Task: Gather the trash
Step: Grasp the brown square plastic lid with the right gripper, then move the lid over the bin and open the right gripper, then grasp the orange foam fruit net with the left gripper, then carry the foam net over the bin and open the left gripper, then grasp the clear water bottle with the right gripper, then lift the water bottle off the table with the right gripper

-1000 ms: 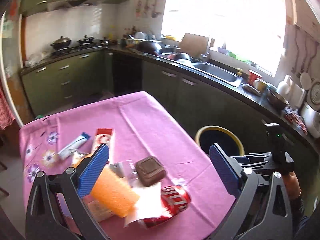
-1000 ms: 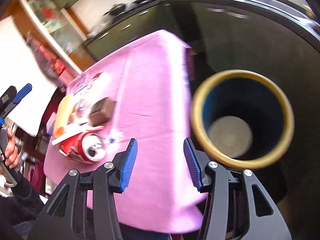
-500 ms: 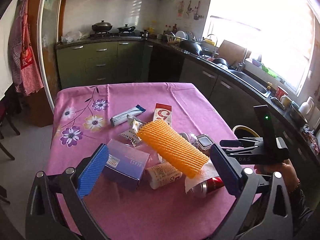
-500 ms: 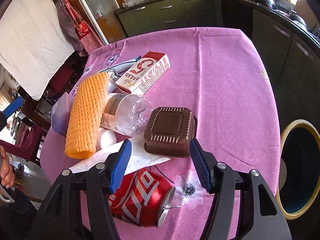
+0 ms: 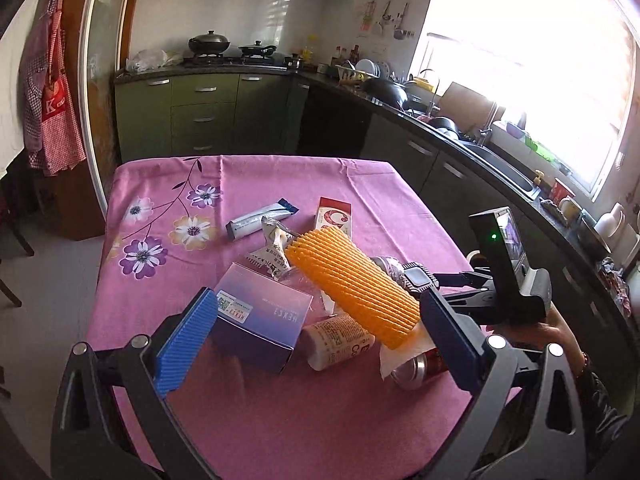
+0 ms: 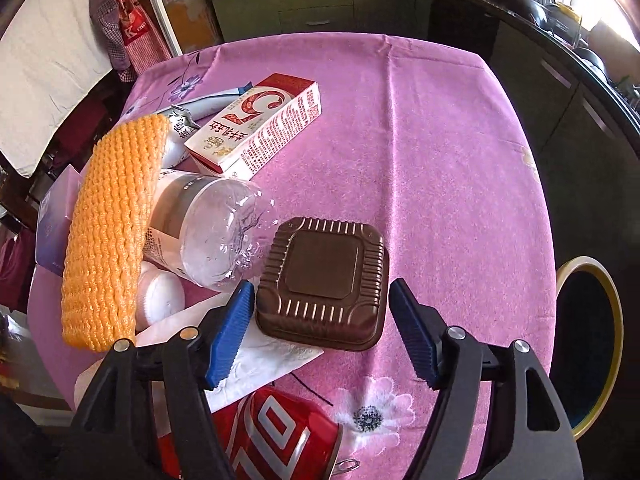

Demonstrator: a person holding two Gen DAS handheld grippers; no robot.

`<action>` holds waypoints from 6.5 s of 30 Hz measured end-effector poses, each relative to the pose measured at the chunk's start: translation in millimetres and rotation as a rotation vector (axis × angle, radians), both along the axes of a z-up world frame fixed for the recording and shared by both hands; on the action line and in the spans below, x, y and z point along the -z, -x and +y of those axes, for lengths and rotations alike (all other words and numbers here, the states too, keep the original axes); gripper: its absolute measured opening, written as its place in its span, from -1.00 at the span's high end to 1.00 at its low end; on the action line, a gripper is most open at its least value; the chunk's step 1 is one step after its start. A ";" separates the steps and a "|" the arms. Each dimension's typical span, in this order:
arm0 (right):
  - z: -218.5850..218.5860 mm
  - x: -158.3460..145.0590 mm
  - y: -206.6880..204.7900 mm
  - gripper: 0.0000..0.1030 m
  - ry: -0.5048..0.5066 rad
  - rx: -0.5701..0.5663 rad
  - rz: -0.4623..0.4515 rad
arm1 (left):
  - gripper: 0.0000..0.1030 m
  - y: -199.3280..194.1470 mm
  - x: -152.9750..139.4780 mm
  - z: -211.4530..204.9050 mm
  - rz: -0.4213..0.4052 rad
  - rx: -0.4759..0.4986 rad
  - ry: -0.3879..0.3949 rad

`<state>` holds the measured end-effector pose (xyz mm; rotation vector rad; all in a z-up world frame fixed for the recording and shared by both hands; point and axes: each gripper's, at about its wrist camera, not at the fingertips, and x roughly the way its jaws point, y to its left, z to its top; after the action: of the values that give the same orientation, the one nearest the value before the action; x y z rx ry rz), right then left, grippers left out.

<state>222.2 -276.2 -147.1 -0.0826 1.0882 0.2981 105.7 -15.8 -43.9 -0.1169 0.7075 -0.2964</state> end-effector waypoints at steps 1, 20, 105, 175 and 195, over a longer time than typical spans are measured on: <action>-1.2 0.9 -1.0 -0.19 -0.003 0.003 0.002 | -0.87 0.5 0.0 -0.3 0.001 0.000 0.001; -165.6 -41.4 41.5 -0.18 -0.026 0.360 -0.121 | -0.87 4.0 1.2 -7.8 0.007 0.018 -0.009; -266.4 -26.3 121.1 -0.49 -0.063 0.597 -0.186 | 0.72 -45.6 -11.1 -221.9 0.112 0.466 -0.055; 129.4 -23.2 -19.5 -0.15 0.266 -1.053 0.071 | -0.87 42.0 -12.1 8.8 -0.051 0.057 -0.057; 153.4 20.8 -36.8 -0.28 0.287 -1.059 0.170 | -0.87 40.1 0.4 8.4 -0.016 0.060 -0.051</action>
<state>259.0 -122.7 -167.9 -0.9181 1.1729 1.1063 65.6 -7.4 -44.3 -0.0453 0.7032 -0.3359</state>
